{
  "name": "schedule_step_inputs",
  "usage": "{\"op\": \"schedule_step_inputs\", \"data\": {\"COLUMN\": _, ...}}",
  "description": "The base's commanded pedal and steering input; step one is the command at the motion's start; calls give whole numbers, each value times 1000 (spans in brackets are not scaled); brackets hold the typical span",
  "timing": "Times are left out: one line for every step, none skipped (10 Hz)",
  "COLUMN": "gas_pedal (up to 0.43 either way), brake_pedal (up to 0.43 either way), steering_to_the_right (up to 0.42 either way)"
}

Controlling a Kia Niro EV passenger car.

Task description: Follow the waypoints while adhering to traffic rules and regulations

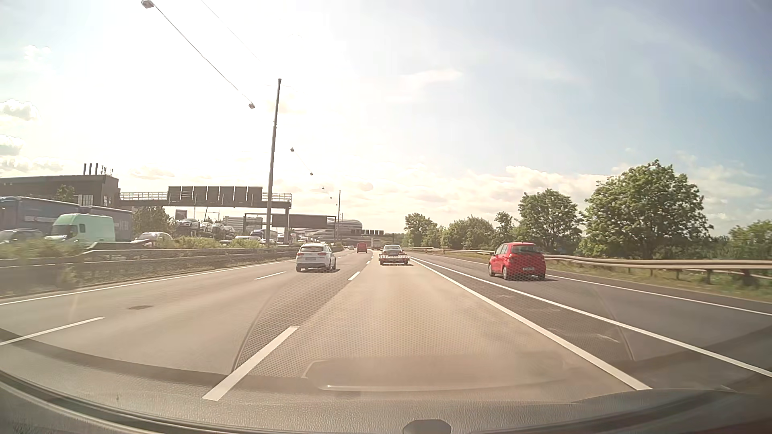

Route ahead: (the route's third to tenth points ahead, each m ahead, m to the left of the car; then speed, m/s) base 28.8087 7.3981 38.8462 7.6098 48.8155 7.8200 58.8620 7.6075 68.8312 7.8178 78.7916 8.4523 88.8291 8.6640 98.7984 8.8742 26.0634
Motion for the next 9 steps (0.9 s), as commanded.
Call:
{"op": "schedule_step_inputs", "data": {"gas_pedal": 177, "brake_pedal": 0, "steering_to_the_right": -3}}
{"op": "schedule_step_inputs", "data": {"gas_pedal": 177, "brake_pedal": 0, "steering_to_the_right": -3}}
{"op": "schedule_step_inputs", "data": {"gas_pedal": 177, "brake_pedal": 0, "steering_to_the_right": -3}}
{"op": "schedule_step_inputs", "data": {"gas_pedal": 177, "brake_pedal": 0, "steering_to_the_right": -3}}
{"op": "schedule_step_inputs", "data": {"gas_pedal": 177, "brake_pedal": 0, "steering_to_the_right": -3}}
{"op": "schedule_step_inputs", "data": {"gas_pedal": 177, "brake_pedal": 0, "steering_to_the_right": -3}}
{"op": "schedule_step_inputs", "data": {"gas_pedal": 177, "brake_pedal": 0, "steering_to_the_right": -3}}
{"op": "schedule_step_inputs", "data": {"gas_pedal": 177, "brake_pedal": 0, "steering_to_the_right": -3}}
{"op": "schedule_step_inputs", "data": {"gas_pedal": 177, "brake_pedal": 0, "steering_to_the_right": -3}}
